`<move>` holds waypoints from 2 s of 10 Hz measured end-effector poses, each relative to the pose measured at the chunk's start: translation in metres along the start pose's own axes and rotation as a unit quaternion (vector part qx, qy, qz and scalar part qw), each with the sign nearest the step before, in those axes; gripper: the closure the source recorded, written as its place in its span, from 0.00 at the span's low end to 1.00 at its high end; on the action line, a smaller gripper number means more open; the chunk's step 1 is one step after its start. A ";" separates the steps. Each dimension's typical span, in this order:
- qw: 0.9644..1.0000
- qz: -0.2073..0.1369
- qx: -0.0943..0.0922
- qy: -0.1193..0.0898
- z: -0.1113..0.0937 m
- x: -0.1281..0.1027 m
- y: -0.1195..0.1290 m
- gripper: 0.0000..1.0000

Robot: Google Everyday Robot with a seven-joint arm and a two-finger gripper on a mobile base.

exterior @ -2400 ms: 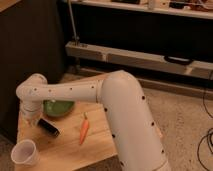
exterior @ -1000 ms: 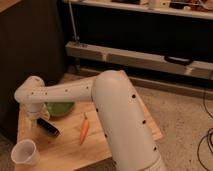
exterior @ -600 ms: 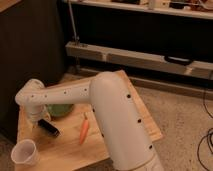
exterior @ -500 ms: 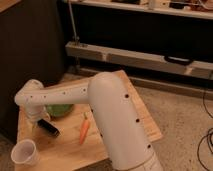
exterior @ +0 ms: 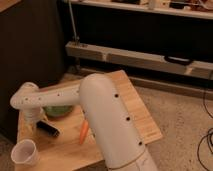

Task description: Place the eraser in the ceramic cup

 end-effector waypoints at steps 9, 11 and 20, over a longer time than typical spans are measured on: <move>0.994 0.023 0.026 0.104 -0.095 -0.024 0.016 1.00; 0.984 0.015 0.055 0.166 -0.148 -0.025 0.011 1.00; 0.840 -0.145 0.337 0.399 -0.299 -0.050 -0.118 1.00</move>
